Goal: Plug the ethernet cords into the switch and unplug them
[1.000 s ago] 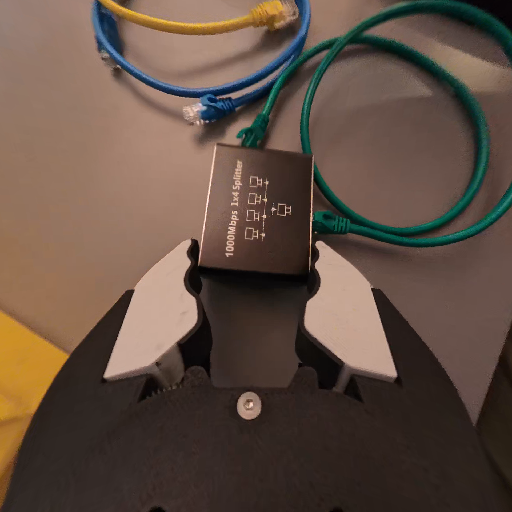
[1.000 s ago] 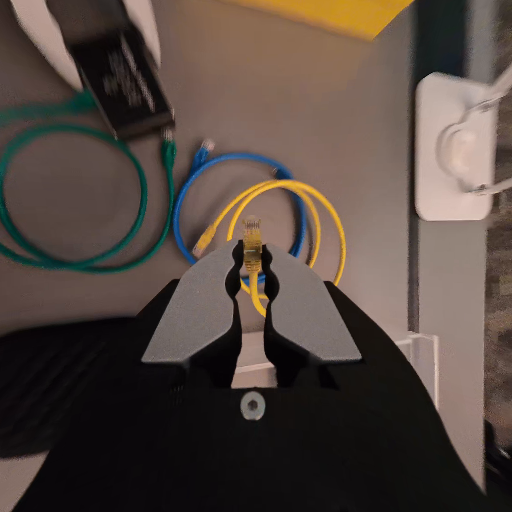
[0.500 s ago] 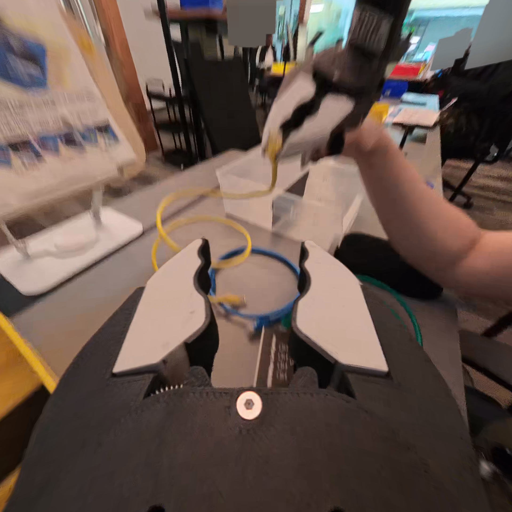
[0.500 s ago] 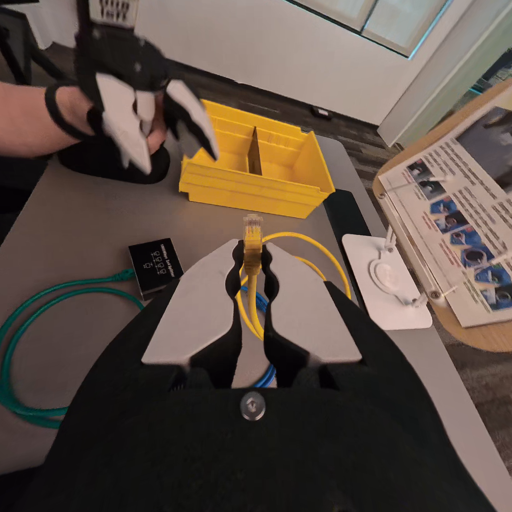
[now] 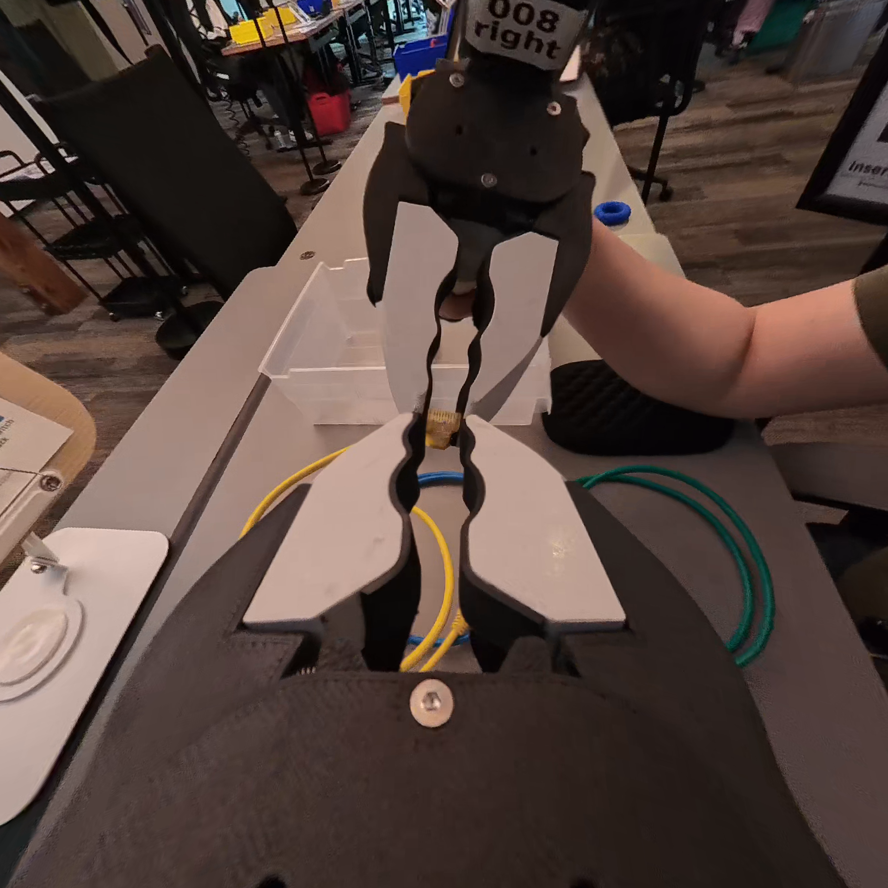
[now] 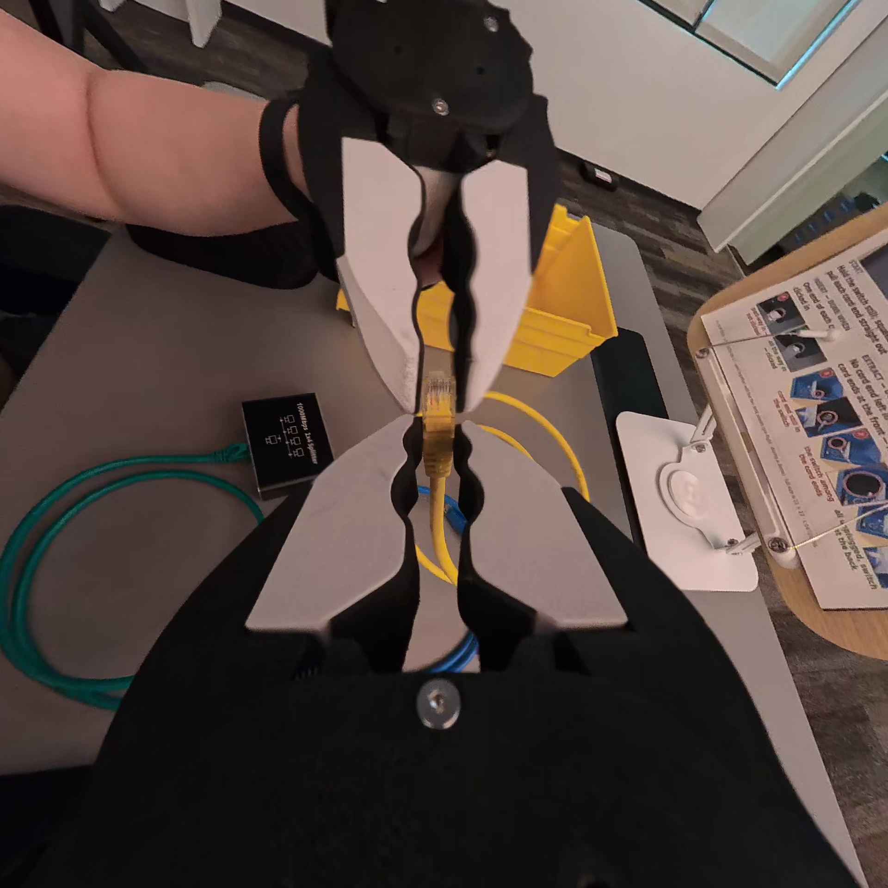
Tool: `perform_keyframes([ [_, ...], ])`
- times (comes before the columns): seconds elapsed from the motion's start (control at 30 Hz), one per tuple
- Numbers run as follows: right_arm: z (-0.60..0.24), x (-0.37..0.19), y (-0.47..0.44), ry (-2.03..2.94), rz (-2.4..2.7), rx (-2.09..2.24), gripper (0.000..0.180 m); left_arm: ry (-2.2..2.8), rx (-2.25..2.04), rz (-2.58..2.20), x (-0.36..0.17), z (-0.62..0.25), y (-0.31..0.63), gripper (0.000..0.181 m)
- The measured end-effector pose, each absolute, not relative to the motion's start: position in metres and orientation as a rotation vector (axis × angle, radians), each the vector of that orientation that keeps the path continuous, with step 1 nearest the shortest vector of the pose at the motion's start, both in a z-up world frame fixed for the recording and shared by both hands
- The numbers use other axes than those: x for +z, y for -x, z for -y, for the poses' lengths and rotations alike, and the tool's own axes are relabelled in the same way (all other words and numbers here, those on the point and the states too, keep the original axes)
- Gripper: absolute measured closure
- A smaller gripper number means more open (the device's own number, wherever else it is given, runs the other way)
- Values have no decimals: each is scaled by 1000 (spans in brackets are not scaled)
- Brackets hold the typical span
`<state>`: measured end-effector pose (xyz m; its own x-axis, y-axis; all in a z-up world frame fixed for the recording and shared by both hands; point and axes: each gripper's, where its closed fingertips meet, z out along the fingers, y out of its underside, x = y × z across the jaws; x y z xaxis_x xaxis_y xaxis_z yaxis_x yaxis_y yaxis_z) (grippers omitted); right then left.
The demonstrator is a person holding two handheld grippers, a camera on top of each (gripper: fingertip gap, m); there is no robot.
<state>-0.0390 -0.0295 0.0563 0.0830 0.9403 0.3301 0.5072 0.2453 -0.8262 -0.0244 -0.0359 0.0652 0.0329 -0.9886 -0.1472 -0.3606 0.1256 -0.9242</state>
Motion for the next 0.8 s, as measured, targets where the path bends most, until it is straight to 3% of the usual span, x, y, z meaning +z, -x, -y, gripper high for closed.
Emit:
perform_keyframes([
  [0.17,15,60,36,1359,1477,531,165,1374,-730,-1441,67,21,24,169],
  [0.23,7,73,36,1276,1367,516,144,1457,-775,-1345,76,12,30,169],
  [0.33,-6,77,38,1230,1303,435,142,1560,-903,-1156,92,4,41,169],
  [0.43,-10,78,42,1145,1309,265,174,1606,-1080,-1033,103,4,51,169],
  [0.53,-3,80,45,1171,1330,284,174,1548,-1125,-1111,104,11,58,164],
  [0.6,3,82,43,1251,1335,370,174,1448,-1031,-1175,106,13,65,130],
  [0.73,16,88,42,1318,1339,492,174,1215,-758,-1315,111,24,66,127],
  [0.8,22,88,44,1346,1355,542,174,1075,-636,-1352,116,32,61,135],
])
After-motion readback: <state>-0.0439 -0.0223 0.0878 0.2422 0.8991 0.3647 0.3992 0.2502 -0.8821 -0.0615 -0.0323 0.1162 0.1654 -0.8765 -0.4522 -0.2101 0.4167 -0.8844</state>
